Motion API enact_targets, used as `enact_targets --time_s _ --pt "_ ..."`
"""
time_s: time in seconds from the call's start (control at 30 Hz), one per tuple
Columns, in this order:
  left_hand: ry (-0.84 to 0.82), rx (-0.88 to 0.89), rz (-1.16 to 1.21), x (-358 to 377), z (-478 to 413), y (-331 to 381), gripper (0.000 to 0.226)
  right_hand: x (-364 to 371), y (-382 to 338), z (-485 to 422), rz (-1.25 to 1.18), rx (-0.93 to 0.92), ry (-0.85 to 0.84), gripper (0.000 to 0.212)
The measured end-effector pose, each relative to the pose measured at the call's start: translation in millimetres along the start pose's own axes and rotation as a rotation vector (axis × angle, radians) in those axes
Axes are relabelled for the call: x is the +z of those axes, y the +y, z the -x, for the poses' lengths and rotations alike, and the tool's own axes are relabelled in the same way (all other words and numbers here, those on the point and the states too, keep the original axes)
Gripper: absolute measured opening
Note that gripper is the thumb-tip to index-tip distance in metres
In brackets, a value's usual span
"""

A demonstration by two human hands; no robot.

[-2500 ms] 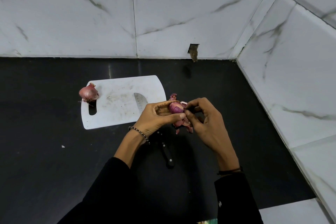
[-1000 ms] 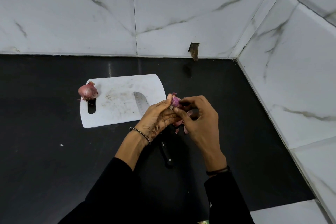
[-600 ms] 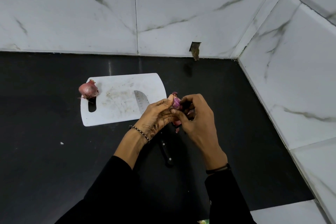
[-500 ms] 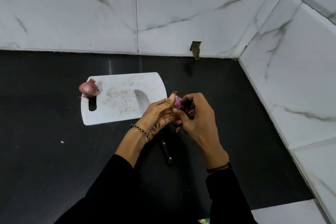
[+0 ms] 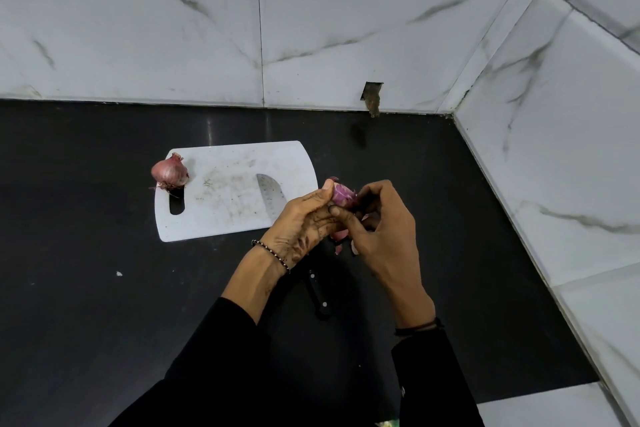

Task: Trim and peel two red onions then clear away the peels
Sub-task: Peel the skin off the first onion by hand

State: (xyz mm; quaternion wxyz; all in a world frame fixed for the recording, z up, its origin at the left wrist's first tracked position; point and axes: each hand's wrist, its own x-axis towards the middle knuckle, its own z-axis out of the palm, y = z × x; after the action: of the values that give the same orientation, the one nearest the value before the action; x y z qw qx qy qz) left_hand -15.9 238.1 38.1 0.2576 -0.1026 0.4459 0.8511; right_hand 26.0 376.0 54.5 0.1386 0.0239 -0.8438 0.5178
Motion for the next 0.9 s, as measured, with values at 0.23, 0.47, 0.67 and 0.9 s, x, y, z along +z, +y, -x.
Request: enact_targets --time_s 0.23,0.47,0.67,0.9 --pt "-0.02 -0.003 0.044 -2 -2 -1 0.059 1 0 2 0.106 -0.181 0.111 0.032" --pt "-0.028 0.043 0.015 0 -2 0 0.062 4 3 3 0.155 -0.203 0.161 0.026" --pt "0.028 0.03 0.007 -10 -4 -4 0.057 -2 2 -1 0.066 -0.088 0.077 0.019" --pt "0.034 0.004 0.009 -7 -3 -4 0.058 5 6 0 0.162 0.031 0.005 0.005"
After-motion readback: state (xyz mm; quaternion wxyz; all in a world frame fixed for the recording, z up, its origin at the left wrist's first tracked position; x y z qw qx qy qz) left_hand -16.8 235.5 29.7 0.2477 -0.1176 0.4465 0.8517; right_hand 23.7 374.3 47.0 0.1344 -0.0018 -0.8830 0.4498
